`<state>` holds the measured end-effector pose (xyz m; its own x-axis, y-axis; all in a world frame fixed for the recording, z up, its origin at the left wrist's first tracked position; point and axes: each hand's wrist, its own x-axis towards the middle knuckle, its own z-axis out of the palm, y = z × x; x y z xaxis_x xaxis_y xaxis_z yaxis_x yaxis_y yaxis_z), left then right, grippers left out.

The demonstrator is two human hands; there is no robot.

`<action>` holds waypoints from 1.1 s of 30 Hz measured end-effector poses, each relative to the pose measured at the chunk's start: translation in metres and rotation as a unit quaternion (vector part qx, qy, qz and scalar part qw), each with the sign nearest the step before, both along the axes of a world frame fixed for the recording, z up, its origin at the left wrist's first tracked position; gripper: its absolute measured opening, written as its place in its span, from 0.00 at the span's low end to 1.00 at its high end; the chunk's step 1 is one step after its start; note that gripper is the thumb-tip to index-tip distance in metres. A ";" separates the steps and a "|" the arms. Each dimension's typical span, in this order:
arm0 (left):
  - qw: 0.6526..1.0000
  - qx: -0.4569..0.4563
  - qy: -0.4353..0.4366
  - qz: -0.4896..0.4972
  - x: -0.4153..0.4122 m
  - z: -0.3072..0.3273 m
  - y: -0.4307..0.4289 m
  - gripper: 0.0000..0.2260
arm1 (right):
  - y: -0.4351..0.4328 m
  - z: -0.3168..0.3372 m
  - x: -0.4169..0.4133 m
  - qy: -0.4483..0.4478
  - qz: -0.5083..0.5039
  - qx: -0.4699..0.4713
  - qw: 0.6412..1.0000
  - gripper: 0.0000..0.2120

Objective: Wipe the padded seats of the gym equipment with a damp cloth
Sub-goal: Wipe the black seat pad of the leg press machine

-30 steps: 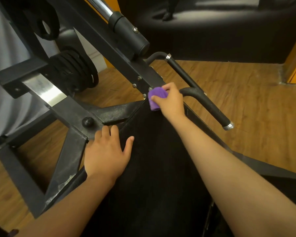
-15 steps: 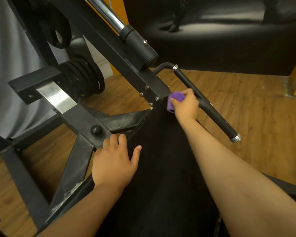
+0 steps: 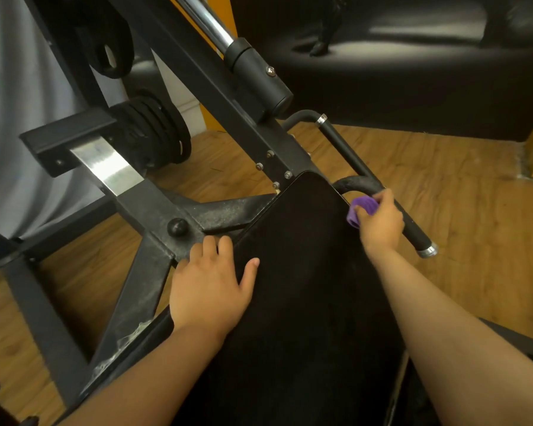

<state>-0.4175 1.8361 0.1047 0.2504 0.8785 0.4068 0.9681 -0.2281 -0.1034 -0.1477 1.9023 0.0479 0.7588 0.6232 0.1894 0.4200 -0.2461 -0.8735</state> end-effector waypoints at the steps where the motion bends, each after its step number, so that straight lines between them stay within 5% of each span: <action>1: 1.000 0.000 0.000 -0.001 0.000 0.000 0.000 0.22 | -0.007 -0.009 0.004 0.008 -0.011 -0.003 1.000 0.11; 8: 1.000 0.002 0.003 -0.001 0.001 -0.002 0.001 0.22 | -0.027 -0.026 0.018 0.107 -0.066 -0.018 0.992 0.11; 16: 1.000 -0.002 0.012 -0.004 0.002 -0.001 0.001 0.22 | -0.011 0.014 -0.028 0.012 0.180 0.091 0.979 0.10; 27: 1.000 -0.002 0.023 -0.001 0.002 -0.001 0.000 0.22 | -0.073 -0.059 0.033 0.100 -0.033 -0.064 0.992 0.11; 33: 1.000 -0.008 0.028 0.001 0.003 -0.001 0.001 0.23 | -0.065 -0.027 -0.016 0.056 0.115 0.023 0.992 0.11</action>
<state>-0.4148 1.8372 0.1037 0.2703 0.8851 0.3787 0.9614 -0.2274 -0.1547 -0.1635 1.8377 0.0207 0.6159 0.7745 0.1443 0.3602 -0.1140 -0.9259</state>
